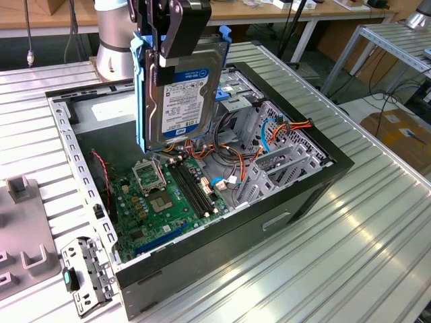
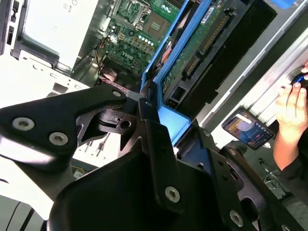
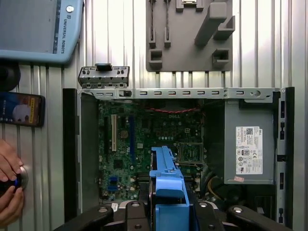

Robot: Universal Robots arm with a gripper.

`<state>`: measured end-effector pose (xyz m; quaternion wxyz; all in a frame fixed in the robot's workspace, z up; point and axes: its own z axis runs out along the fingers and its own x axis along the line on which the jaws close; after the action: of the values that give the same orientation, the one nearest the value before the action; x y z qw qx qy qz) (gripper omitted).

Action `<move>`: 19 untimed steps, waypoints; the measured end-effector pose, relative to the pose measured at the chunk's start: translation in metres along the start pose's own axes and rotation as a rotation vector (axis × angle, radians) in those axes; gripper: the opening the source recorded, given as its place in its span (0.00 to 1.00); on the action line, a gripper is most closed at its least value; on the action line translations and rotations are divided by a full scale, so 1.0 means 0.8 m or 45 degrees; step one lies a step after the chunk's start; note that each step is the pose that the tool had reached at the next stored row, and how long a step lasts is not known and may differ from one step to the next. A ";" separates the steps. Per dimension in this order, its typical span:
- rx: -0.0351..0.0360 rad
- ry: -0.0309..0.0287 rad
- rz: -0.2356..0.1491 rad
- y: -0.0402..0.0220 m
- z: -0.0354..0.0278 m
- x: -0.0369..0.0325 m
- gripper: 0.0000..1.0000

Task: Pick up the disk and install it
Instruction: 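Insert the disk into the insertion slot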

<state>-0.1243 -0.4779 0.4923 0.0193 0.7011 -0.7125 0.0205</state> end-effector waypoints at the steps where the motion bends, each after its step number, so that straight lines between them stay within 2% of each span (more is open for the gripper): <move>1: 0.0000 0.0000 0.000 0.0000 0.0001 0.0008 0.37; 7: 0.0000 -0.0001 0.000 -0.0020 0.0004 0.0028 0.37; 13: -0.0009 0.0001 0.000 -0.0167 0.0005 0.0027 0.37; 16: -0.0009 0.0008 0.000 -0.0289 0.0007 0.0025 0.37; 19: -0.0011 0.0008 0.000 -0.0376 0.0008 0.0024 0.37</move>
<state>-0.0943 -0.4804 0.4918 0.0198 0.7011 -0.7125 0.0204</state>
